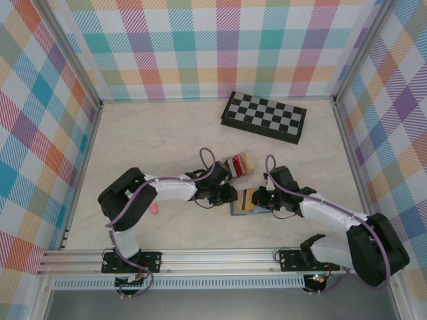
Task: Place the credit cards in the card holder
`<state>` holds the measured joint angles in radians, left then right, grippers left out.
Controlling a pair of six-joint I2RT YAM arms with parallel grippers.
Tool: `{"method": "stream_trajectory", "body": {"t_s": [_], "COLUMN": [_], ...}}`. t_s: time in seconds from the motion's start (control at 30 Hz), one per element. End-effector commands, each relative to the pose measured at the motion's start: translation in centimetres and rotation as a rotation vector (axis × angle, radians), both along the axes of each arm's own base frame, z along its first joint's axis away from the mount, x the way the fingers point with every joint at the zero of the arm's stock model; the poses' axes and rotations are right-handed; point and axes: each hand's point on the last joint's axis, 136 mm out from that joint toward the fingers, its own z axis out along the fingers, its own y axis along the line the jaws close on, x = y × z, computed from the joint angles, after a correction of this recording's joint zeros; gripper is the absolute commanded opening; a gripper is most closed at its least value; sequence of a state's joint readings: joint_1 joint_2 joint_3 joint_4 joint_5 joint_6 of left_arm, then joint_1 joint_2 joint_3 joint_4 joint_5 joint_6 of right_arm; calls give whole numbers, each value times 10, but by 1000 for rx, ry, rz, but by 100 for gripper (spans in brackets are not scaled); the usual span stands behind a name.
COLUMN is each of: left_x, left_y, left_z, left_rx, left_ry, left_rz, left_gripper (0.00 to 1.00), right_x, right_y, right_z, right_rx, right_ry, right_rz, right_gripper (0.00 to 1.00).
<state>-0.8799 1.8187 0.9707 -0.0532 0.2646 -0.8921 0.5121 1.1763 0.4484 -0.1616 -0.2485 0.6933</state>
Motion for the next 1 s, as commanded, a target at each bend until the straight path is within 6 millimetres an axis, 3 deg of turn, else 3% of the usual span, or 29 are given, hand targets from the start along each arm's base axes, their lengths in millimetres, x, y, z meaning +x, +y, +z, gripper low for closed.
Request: {"method": "stream_trajectory", "body": {"t_s": [0.0,0.2,0.4,0.6,0.8,0.97], "left_x": [-11,-11,-10,-11,-11,-12], "left_y": [11,12,9,8,8,10], "left_z": [-18,-19,-17,-16,-15,-17], "left_rx": [75,79,68,57,57,66], "left_ry": [39,37,37,36,33,35], "left_rz": [-5,3,1,-6,-7,-11], "left_gripper": [30,30,28,30,29,27], "right_x": [-25,-29,-29,-11,3,1], "right_y": [-9,-18,-10,2,-8,-17], "right_z": [-16,-15,-18,-19,-16,-14], "right_rx": [-59,-104,-66,-16,-88,-117], "right_ry": [91,94,102,93,55,40], "right_rz": [44,58,78,40,-17,-37], "right_gripper": [1,1,1,2,1,1]}}
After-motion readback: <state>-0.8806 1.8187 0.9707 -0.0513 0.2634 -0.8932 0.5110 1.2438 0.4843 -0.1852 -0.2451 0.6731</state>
